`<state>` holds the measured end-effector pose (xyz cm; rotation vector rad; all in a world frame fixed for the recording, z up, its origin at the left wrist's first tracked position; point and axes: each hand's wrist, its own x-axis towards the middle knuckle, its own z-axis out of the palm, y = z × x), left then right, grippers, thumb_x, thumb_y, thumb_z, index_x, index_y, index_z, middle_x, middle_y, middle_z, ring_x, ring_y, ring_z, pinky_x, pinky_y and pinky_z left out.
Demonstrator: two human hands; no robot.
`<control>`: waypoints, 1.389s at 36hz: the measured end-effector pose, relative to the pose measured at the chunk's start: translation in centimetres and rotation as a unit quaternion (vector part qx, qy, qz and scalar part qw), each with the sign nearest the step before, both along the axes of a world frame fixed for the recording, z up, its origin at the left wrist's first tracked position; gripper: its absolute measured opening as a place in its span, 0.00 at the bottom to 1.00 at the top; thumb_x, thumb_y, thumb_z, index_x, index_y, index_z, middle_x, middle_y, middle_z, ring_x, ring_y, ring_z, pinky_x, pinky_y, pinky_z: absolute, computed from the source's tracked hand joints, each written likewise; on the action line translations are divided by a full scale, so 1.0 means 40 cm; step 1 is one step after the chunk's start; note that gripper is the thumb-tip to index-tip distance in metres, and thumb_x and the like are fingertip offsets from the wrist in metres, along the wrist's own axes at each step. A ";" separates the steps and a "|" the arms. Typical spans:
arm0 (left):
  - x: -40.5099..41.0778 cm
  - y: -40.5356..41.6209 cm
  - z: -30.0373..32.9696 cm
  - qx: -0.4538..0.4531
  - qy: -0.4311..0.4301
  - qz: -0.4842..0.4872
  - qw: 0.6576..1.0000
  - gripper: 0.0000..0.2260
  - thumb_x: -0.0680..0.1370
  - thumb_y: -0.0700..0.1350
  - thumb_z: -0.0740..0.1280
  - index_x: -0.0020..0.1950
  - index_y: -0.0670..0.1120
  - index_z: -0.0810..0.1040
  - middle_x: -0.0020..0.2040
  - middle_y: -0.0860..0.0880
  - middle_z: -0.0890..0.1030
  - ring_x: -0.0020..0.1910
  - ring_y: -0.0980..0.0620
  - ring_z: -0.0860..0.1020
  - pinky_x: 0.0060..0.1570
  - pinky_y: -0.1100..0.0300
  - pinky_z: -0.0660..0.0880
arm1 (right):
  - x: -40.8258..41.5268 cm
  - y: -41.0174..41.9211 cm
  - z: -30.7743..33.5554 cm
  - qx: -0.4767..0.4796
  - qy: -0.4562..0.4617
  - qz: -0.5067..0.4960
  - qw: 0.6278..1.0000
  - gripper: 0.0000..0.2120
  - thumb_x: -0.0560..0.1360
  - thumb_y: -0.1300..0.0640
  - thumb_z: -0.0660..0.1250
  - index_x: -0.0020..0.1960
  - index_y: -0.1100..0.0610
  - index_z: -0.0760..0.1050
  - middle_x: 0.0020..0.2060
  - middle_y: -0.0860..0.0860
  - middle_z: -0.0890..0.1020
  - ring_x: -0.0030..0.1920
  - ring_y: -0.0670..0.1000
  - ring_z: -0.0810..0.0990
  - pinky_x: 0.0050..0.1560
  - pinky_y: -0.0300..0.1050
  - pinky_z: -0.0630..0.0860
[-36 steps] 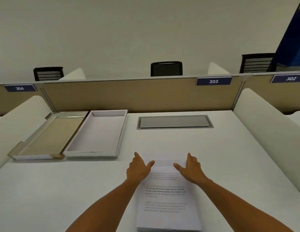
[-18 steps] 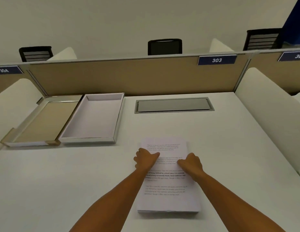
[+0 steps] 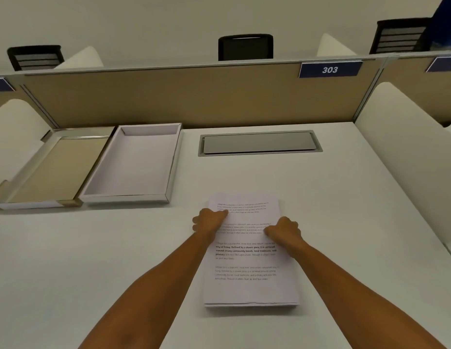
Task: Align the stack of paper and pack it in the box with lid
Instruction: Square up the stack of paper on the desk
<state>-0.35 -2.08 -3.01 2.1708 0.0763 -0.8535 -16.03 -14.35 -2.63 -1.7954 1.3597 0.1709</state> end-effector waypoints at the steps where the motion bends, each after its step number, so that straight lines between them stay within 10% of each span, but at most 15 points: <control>1: 0.003 0.000 0.001 -0.002 0.005 0.003 1.000 0.30 0.73 0.55 0.73 0.68 0.38 0.72 0.67 0.37 0.72 0.66 0.38 0.72 0.67 0.43 0.73 | -0.001 0.001 -0.002 -0.004 0.003 0.006 1.000 0.19 0.74 0.53 0.66 0.61 0.61 0.73 0.62 0.61 0.74 0.62 0.62 0.76 0.62 0.57 0.78; 23: 0.048 -0.007 0.033 -0.112 0.169 0.020 0.979 0.28 0.74 0.39 0.74 0.71 0.37 0.68 0.65 0.37 0.77 0.58 0.37 0.81 0.58 0.38 0.78 | -0.013 -0.005 -0.009 -0.022 0.002 0.032 0.999 0.23 0.75 0.48 0.69 0.62 0.62 0.73 0.61 0.61 0.75 0.60 0.62 0.77 0.60 0.56 0.80; 31: 0.061 0.016 0.049 -0.099 0.211 -0.034 0.972 0.10 0.71 0.35 0.76 0.50 0.39 0.79 0.34 0.41 0.86 0.26 0.44 0.84 0.20 0.53 0.79 | -0.016 -0.013 -0.003 0.004 -0.014 0.016 1.000 0.27 0.73 0.50 0.70 0.67 0.63 0.70 0.65 0.60 0.73 0.64 0.62 0.76 0.64 0.58 0.78; 50: 0.079 0.030 -0.001 -0.132 0.193 -0.034 0.972 0.17 0.68 0.37 0.80 0.53 0.38 0.80 0.44 0.40 0.87 0.35 0.42 0.87 0.32 0.49 0.83 | -0.014 -0.024 -0.015 0.029 -0.036 -0.003 0.999 0.27 0.73 0.52 0.72 0.67 0.64 0.71 0.65 0.61 0.74 0.64 0.62 0.78 0.65 0.58 0.78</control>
